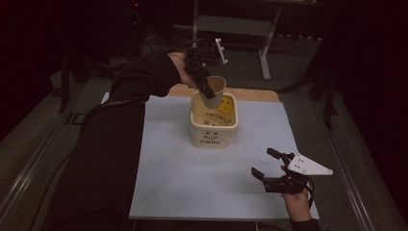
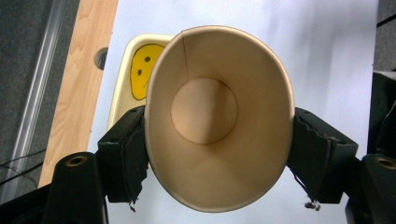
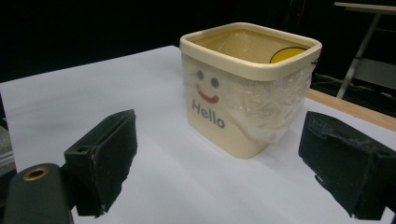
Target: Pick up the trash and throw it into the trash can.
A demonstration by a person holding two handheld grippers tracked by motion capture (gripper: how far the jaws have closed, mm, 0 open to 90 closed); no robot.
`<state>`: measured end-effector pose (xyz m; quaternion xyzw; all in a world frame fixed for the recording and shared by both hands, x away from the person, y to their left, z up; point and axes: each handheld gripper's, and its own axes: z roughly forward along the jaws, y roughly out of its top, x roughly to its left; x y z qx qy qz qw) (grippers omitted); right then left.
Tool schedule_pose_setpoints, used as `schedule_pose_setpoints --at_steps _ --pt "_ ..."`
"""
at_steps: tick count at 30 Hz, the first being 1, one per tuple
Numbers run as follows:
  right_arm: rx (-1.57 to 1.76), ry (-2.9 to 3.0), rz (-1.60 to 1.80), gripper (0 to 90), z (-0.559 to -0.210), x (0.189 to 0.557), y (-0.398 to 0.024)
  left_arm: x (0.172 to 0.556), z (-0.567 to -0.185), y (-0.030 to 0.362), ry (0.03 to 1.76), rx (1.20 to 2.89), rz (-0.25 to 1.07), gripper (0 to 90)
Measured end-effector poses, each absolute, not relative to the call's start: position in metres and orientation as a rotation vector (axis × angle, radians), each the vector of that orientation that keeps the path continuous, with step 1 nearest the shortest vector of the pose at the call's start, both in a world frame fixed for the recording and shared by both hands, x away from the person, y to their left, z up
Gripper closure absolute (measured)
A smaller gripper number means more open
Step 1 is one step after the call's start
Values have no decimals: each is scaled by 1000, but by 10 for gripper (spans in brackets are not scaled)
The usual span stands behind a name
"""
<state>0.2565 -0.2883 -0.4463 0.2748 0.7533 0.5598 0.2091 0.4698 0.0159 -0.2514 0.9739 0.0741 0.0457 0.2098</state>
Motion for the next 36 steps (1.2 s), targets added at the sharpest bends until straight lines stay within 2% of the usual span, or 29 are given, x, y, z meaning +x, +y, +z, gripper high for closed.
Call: schedule_pose_setpoints --at_steps 3,4,5,6,10,23,36 --pt "766 2097 1557 113 -446 257 -288 473 -255 13 208 2679 176 238" --pt "765 2098 1558 113 -446 257 -288 473 -257 12 228 2658 240 202" --pt "766 2098 1557 113 -446 257 -288 473 -257 12 228 2658 240 178" --pt "767 2099 1556 113 -447 257 -288 476 -263 11 267 2653 234 104" --pt "765 2100 1556 113 -447 257 -288 476 -268 12 270 2645 197 25" --pt "763 2103 1553 113 -446 257 -287 467 -271 19 250 2645 195 13" --pt "765 2107 1548 113 -446 257 -286 450 -281 45 283 2597 151 13"
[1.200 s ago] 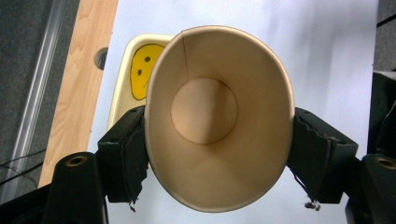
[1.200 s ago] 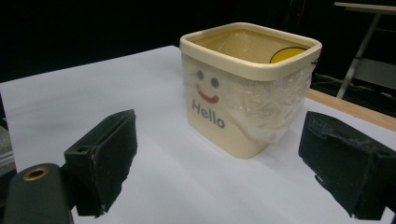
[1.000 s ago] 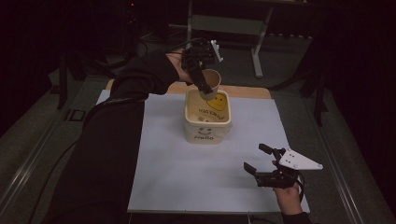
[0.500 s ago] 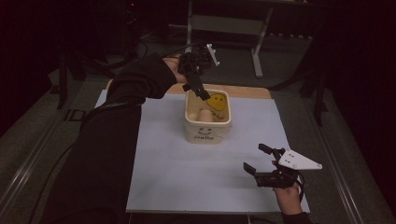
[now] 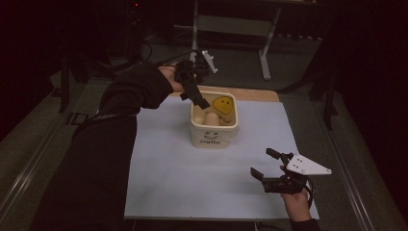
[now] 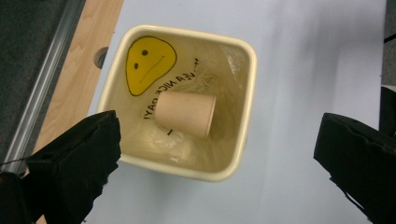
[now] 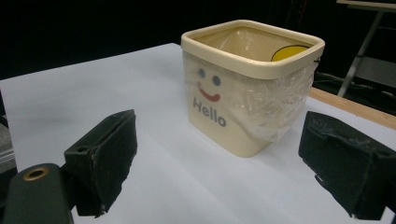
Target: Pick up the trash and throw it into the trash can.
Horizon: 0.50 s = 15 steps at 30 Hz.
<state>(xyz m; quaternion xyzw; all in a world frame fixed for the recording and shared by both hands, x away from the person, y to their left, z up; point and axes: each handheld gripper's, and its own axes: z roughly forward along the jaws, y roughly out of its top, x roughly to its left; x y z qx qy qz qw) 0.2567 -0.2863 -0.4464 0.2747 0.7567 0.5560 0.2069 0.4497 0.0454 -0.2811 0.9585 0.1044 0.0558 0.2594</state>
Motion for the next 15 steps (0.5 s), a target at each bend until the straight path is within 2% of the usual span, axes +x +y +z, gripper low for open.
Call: schedule_pose_setpoints --at_steps 15 --pt "760 2111 1541 113 -446 257 -283 417 -285 86 307 2530 128 13"
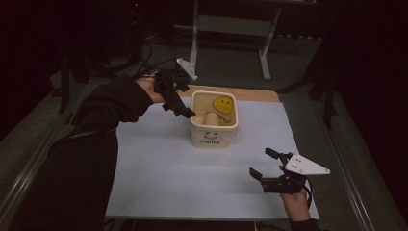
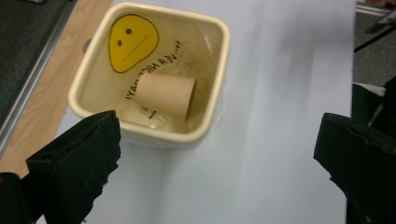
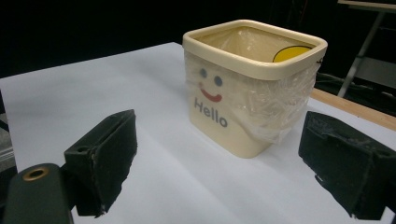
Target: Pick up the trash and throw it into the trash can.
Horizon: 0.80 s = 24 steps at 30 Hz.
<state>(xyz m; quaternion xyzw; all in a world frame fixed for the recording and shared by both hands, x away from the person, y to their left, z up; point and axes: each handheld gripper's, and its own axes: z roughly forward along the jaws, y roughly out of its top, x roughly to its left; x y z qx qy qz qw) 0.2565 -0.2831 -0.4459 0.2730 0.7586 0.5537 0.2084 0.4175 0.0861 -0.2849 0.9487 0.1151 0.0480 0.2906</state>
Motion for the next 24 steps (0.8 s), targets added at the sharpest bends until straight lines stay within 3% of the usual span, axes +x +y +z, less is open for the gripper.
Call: schedule_pose_setpoints --at_steps 24 --pt "756 2111 1531 113 -446 256 -283 382 -314 131 370 2487 109 13"
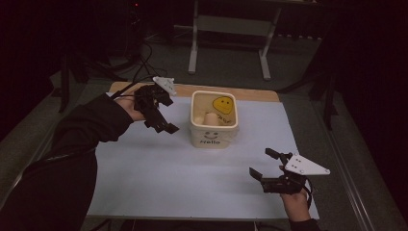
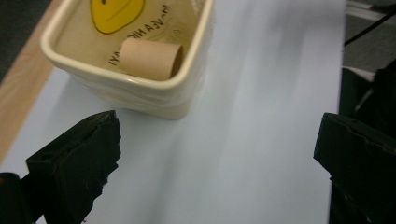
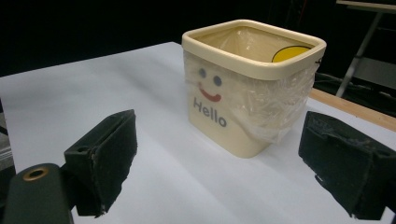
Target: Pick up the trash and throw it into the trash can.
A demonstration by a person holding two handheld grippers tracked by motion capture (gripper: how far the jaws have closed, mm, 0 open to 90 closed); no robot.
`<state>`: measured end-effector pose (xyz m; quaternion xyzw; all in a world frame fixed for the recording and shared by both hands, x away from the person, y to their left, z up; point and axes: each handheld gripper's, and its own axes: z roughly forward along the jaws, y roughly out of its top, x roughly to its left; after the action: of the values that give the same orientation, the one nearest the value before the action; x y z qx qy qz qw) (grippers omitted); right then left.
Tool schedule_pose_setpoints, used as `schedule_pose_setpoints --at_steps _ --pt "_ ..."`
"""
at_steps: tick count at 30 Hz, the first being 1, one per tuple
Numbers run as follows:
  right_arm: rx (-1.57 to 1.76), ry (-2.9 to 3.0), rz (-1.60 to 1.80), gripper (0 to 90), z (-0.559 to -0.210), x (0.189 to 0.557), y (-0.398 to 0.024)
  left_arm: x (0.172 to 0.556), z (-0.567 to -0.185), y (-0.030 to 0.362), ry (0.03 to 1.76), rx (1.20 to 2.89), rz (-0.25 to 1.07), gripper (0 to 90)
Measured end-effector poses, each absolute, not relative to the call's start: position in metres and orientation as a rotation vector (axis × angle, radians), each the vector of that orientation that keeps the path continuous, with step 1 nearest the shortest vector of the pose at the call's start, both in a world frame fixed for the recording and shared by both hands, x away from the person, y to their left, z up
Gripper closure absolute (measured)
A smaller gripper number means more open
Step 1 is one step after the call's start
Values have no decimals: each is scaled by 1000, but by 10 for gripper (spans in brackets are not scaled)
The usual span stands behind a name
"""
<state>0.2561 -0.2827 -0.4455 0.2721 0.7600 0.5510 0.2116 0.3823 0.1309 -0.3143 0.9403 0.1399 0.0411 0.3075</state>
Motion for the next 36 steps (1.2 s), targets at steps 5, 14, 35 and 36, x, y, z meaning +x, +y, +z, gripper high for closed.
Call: schedule_pose_setpoints --at_steps 5,14,35,36 --pt "748 2113 1525 113 -445 255 -281 375 -323 145 389 2470 105 13" --pt "745 2118 1523 113 -446 256 -280 362 -339 169 454 2431 101 13" --pt "753 2121 1521 113 -446 256 -280 317 -382 198 535 2368 121 13" --pt "752 2121 1521 113 -446 256 -280 315 -385 200 538 2360 104 13"
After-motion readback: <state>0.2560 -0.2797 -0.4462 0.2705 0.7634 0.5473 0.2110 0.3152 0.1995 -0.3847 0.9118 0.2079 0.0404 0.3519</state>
